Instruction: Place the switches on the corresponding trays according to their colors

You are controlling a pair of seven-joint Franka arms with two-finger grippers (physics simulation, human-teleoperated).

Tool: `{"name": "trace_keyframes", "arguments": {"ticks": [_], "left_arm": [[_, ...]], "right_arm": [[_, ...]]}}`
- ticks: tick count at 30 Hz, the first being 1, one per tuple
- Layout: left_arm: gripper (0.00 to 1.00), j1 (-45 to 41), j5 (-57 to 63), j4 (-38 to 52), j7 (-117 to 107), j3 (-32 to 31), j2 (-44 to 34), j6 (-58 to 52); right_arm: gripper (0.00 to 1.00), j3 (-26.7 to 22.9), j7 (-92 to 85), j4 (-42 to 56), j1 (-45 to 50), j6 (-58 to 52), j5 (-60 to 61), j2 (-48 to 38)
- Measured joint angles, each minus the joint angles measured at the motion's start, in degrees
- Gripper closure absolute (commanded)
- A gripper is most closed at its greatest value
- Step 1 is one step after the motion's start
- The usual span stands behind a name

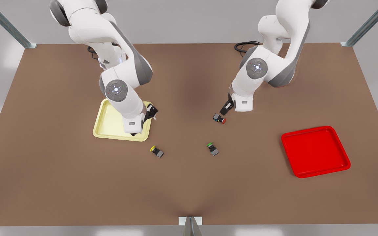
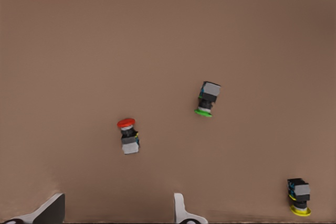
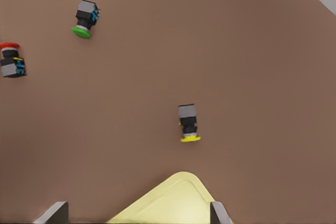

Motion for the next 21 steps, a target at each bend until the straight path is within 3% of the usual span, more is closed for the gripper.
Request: {"name": "trace_keyframes", "arguments": {"ticks": [2, 4, 10, 12, 13, 16, 21], "left_arm": [[0.0, 0.32, 3.0, 0.56, -12.54, -4.65, 6.72, 6.02], [0.0, -0.18, 7.29, 1.47, -21.44, -5.16, 11.0, 7.46], [0.0, -0.9, 17.5, -1.65, -26.43, -4.63, 15.2, 8.2], [0.0, -0.89, 20.12, -7.41, -26.59, -1.86, 14.77, 14.76], [0.0, -0.83, 21.14, -15.06, -25.1, 0.6, 11.46, 23.47], [0.0, -0.87, 22.96, -25.52, -17.59, 4.44, 8.46, 35.96], [0.0, -1.24, 24.01, -27.77, -16.6, 4.59, 8.09, 35.96]], "right_arm": [[0.0, 0.0, -0.23, 1.78, 0.21, 1.95, 0.24, 6.04], [0.0, 0.14, 0.21, 3.88, 0.28, 4.1, 0.54, 10.74], [0.0, 0.35, 4.58, 5.77, -0.22, 11.05, 0.78, 18.54], [0.0, 0.35, -5.36, 10.53, -0.43, 11.04, 0.66, 22.48], [0.0, 0.07, -12.01, 11.48, -0.68, 11.2, 0.59, 23.84], [0.0, -0.16, -17.84, 12.65, -3.13, 11.29, 0.68, 26.46], [0.0, 0.09, -5.25, 8.42, -3.97, 14.56, 3.36, 25.6]]}}
